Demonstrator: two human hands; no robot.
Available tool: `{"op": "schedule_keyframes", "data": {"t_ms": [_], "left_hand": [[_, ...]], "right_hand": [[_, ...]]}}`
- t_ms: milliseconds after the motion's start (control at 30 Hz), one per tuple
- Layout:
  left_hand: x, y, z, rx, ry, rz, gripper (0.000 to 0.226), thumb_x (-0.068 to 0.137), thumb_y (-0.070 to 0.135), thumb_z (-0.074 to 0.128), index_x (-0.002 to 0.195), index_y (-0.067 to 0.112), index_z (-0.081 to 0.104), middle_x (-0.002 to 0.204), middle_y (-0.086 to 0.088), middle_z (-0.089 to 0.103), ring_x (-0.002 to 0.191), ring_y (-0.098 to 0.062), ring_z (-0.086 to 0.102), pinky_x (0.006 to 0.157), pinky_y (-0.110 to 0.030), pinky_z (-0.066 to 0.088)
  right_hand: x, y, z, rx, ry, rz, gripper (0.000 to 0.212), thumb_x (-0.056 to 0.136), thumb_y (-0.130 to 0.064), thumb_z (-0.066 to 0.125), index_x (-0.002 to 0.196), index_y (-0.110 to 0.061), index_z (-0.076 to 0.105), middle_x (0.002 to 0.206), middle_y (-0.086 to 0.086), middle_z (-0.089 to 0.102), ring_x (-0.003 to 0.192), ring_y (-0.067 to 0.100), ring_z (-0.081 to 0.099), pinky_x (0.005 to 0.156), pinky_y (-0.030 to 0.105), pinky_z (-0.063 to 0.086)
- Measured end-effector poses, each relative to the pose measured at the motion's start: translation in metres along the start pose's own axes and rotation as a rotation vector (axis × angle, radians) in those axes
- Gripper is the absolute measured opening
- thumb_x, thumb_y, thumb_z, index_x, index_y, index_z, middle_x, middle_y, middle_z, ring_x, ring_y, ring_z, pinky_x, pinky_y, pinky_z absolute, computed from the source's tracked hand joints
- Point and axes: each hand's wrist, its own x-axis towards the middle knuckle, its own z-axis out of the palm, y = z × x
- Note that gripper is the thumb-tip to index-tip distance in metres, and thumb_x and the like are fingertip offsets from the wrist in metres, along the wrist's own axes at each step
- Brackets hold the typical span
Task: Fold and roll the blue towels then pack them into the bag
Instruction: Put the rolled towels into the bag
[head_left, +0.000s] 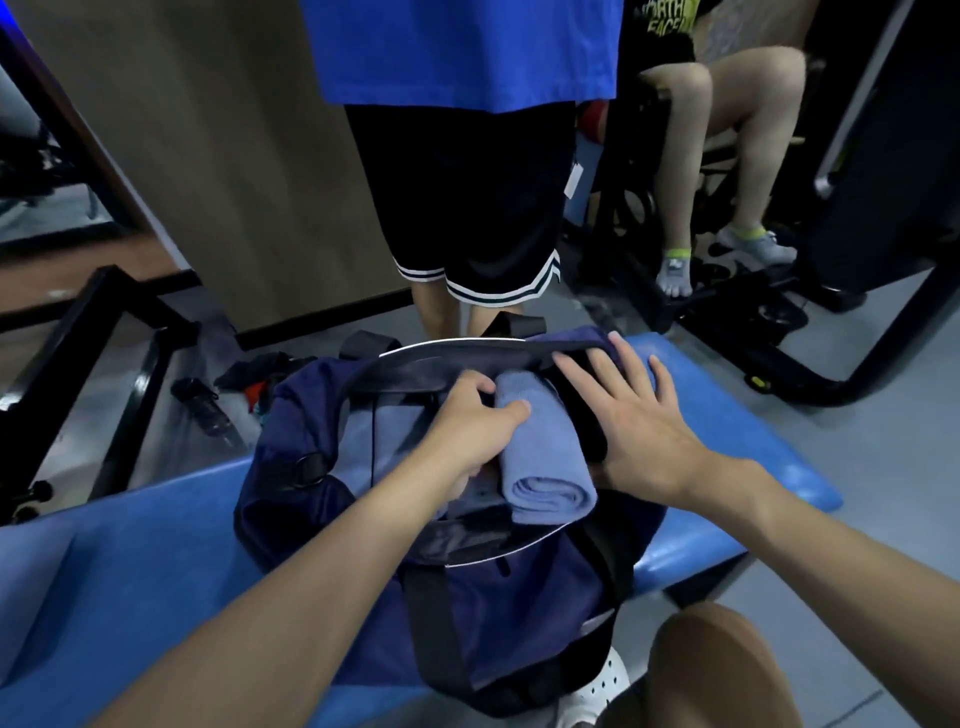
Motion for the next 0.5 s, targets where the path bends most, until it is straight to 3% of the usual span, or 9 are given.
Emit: {"op": "schedule_keyframes", "data": {"t_ms": [67,133,233,333,400,500], "left_hand": [[0.010,0.005,0.007,-0.140,0.005,-0.061,0.032,0.092,0.028,0.064,0.117,0.026,0.044,0.101,-0.007,0.062,0.081,-0.024,0.057,0.052,-0.026,0.042],[0.019,0.005,0.014,-0.189,0.031,-0.061,0.032,0.091,0.023,0.065,0.115,0.026,0.043,0.112,-0.010,0.065,0.095,-0.026,0.066,0.068,-0.038,0.057],[0.022,0.002,0.018,0.079,0.091,0.042,0.037,0.091,0.029,0.063,0.118,0.028,0.040,0.106,-0.005,0.065,0.095,-0.030,0.067,0.078,-0.044,0.060],[0.021,0.003,0.018,0.266,0.186,0.178,0.031,0.095,0.029,0.059,0.122,0.026,0.044,0.107,-0.002,0.063,0.099,-0.031,0.062,0.084,-0.039,0.053],[0.020,0.003,0.019,0.270,0.207,0.255,0.006,0.097,0.024,0.054,0.101,0.023,0.049,0.090,0.001,0.060,0.089,-0.031,0.059,0.075,-0.034,0.046],[0.020,-0.002,0.023,0.328,0.175,0.271,0.009,0.098,0.020,0.049,0.089,0.018,0.048,0.071,-0.001,0.054,0.067,-0.029,0.052,0.061,-0.034,0.042]], "right_hand": [[-0.003,0.001,-0.006,-0.032,-0.023,-0.018,0.118,0.072,-0.045,0.070,0.149,-0.037,-0.018,0.157,0.000,0.002,0.145,0.024,-0.029,0.118,0.058,-0.005],[-0.005,0.003,-0.012,-0.065,-0.042,-0.032,0.124,0.070,-0.051,0.073,0.148,-0.038,-0.022,0.158,0.001,-0.002,0.143,0.024,-0.032,0.117,0.058,-0.006],[-0.006,0.007,-0.014,-0.086,-0.071,-0.031,0.128,0.068,-0.047,0.074,0.145,-0.040,-0.028,0.159,0.003,-0.004,0.142,0.023,-0.034,0.117,0.058,-0.007],[-0.007,0.008,-0.017,-0.070,-0.066,-0.041,0.132,0.067,-0.048,0.076,0.143,-0.041,-0.032,0.158,0.002,-0.003,0.142,0.021,-0.035,0.117,0.058,-0.007],[-0.007,0.005,-0.020,-0.053,-0.056,-0.045,0.133,0.066,-0.049,0.076,0.143,-0.041,-0.032,0.159,0.002,-0.004,0.142,0.021,-0.035,0.118,0.057,-0.007],[-0.005,0.001,-0.022,-0.042,-0.065,-0.031,0.134,0.065,-0.048,0.077,0.143,-0.042,-0.032,0.159,0.002,-0.007,0.142,0.020,-0.035,0.118,0.056,-0.006]]}}
